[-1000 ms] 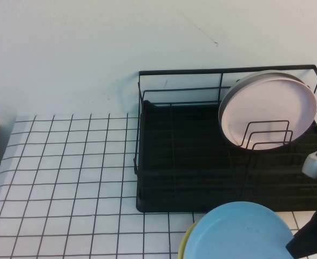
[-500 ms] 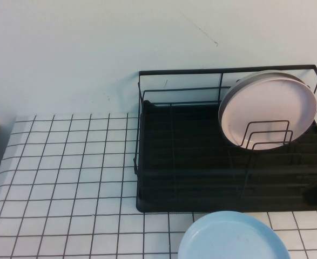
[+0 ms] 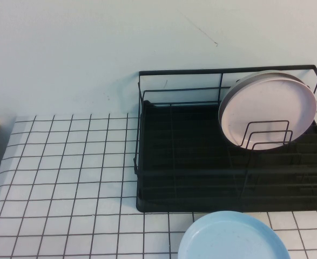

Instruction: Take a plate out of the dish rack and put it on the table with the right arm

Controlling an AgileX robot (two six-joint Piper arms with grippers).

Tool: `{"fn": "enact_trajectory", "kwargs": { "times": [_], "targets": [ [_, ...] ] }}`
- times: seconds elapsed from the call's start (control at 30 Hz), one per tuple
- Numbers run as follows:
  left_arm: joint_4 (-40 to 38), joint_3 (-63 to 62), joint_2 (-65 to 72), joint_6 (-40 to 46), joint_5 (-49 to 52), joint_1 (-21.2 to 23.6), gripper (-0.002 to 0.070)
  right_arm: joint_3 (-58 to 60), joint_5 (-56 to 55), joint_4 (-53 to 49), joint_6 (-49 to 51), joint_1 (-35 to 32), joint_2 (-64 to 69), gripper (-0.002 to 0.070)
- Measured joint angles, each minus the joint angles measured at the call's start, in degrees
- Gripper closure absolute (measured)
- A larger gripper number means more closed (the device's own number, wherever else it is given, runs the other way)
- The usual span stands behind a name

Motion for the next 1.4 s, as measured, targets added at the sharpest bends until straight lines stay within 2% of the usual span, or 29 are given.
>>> {"fn": "enact_trajectory", "kwargs": {
  "times": [0.17, 0.27, 0.63, 0.8, 0.9, 1.13, 1.2, 1.23, 1.4],
  "targets": [
    [0.00, 0.00, 0.00, 0.00, 0.00, 0.00, 0.0678, 9.36, -8.35, 3.07, -0.04, 0.00, -10.38, 0.0678],
    [0.00, 0.00, 0.00, 0.00, 0.00, 0.00, 0.0678, 13.76, -9.57, 4.68, -0.04, 0.00, -14.68, 0.0678],
    [0.00, 0.00, 0.00, 0.00, 0.00, 0.00, 0.0678, 21.50, -11.15, 5.50, -0.04, 0.00, -17.00, 0.0678],
    [0.00, 0.00, 0.00, 0.00, 0.00, 0.00, 0.0678, 26.38, -22.44, 4.28, -3.72, 0.00, -17.00, 0.0678],
    [0.00, 0.00, 0.00, 0.00, 0.00, 0.00, 0.0678, 27.88, -30.73, 4.28, -9.53, 0.00, -17.00, 0.0678],
    [0.00, 0.00, 0.00, 0.00, 0.00, 0.00, 0.0678, 29.94, -39.44, 3.61, -14.61, 0.00, -18.02, 0.0678],
    [0.00, 0.00, 0.00, 0.00, 0.00, 0.00, 0.0678, 32.06, -41.69, -1.39, -11.37, 0.00, -20.04, 0.0678],
    [0.00, 0.00, 0.00, 0.00, 0.00, 0.00, 0.0678, 33.75, -43.35, -6.43, -6.62, 0.00, -21.30, 0.0678],
    [0.00, 0.00, 0.00, 0.00, 0.00, 0.00, 0.0678, 44.60, -46.75, -35.08, 33.77, -2.05, -28.31, 0.0678]
  ]
}}
